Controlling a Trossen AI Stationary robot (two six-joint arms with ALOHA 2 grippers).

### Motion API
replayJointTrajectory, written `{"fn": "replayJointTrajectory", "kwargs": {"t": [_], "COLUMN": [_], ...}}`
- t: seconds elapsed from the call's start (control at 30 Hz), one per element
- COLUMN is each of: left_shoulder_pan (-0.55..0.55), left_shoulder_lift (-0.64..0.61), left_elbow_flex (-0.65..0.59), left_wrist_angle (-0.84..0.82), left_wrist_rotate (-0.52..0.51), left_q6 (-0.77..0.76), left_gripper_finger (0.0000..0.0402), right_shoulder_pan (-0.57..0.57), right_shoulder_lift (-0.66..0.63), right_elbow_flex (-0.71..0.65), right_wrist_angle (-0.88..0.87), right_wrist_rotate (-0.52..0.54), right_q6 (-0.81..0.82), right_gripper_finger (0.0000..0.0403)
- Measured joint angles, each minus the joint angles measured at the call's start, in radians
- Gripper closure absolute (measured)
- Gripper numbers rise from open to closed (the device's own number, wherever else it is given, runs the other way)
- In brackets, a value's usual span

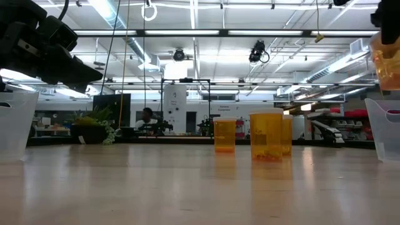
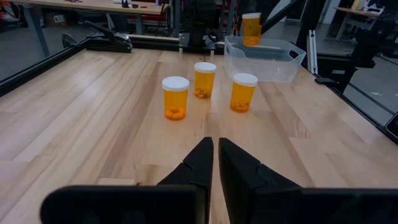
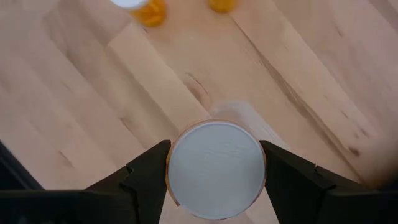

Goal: Pick and place medicine bottles into bin by pill shape (circle, oval)
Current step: Put the big orange pill bottle into the right transparent bin

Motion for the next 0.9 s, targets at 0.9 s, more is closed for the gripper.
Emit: {"fn": "replayJointTrajectory", "kwargs": {"t": [0.9], "left_shoulder_pan": [0.0], "left_shoulder_lift": [0.0], "left_elbow_flex": [0.0], "left_wrist_angle": [0.0], "left_wrist_rotate": [0.0], "left_q6": [0.0], "left_gripper_finger": [0.0375], "right_shoulder_pan": [0.088], "right_shoulder_lift": [0.011], "right_elbow_flex": [-0.153], "right_wrist_angle": [0.044], "right_wrist_rotate": [0.025], "right_q6": [0.376], "right_gripper_finger": [0.0162]}}
